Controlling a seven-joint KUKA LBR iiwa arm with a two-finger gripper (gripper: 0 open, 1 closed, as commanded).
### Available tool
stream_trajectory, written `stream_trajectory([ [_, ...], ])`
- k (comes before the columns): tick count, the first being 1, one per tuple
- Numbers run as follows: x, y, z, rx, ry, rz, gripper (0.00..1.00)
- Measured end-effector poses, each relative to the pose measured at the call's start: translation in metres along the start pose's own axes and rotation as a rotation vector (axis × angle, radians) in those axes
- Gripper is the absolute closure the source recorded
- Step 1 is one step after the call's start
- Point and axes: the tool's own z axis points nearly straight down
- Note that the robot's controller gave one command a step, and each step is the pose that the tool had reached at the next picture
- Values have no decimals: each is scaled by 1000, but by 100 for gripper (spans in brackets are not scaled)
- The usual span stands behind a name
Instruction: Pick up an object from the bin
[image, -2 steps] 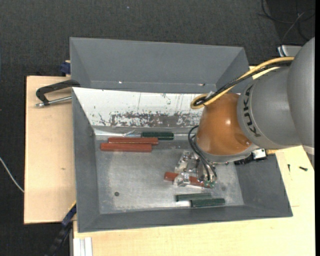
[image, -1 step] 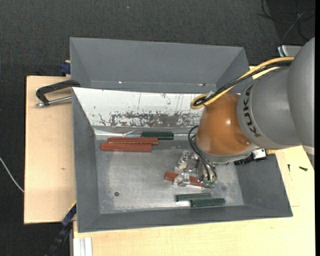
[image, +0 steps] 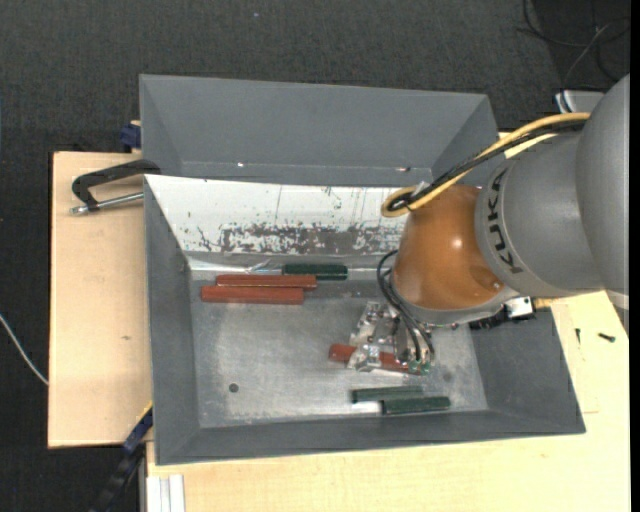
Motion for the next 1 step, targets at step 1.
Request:
stream_trajectory([
  [1,-23,-17,-6,2,-9,-150,100],
])
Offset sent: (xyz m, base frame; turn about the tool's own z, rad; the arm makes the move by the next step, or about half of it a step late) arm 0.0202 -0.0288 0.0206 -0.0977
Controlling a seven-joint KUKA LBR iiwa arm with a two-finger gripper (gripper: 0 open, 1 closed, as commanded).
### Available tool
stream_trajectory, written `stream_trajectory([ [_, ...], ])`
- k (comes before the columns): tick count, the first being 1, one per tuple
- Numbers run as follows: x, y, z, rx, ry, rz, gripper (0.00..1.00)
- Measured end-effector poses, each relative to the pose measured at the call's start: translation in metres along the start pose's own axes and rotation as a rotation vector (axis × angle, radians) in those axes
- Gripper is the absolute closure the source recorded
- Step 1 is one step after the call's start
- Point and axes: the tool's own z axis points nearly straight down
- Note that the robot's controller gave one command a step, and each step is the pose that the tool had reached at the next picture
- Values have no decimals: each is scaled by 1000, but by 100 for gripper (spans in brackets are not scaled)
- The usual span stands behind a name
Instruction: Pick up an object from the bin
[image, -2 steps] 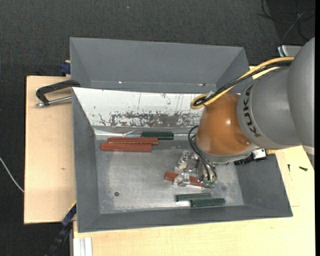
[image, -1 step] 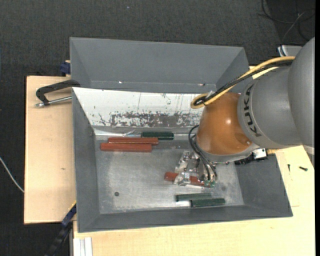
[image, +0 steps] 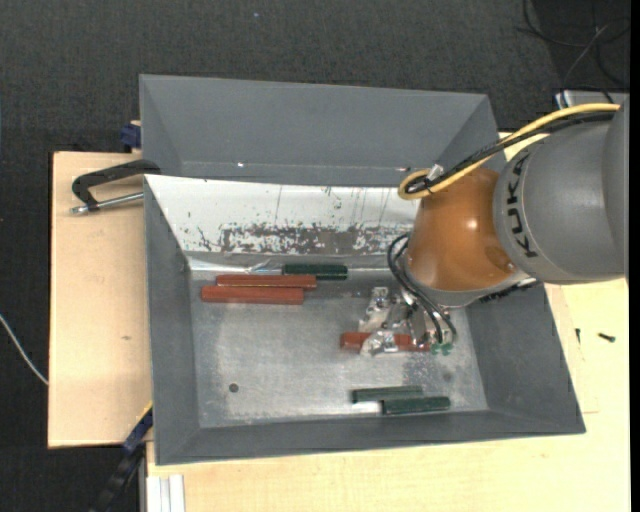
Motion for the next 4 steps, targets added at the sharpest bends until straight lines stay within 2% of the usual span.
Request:
stream_trajectory([
  [1,-3,-6,6,1,3,-78,100],
  [2,3,-21,-18,-1,5,-296,100],
  [3,16,-24,-66,-2,8,-485,100],
  [4,15,-12,-142,-1,5,-265,100],
])
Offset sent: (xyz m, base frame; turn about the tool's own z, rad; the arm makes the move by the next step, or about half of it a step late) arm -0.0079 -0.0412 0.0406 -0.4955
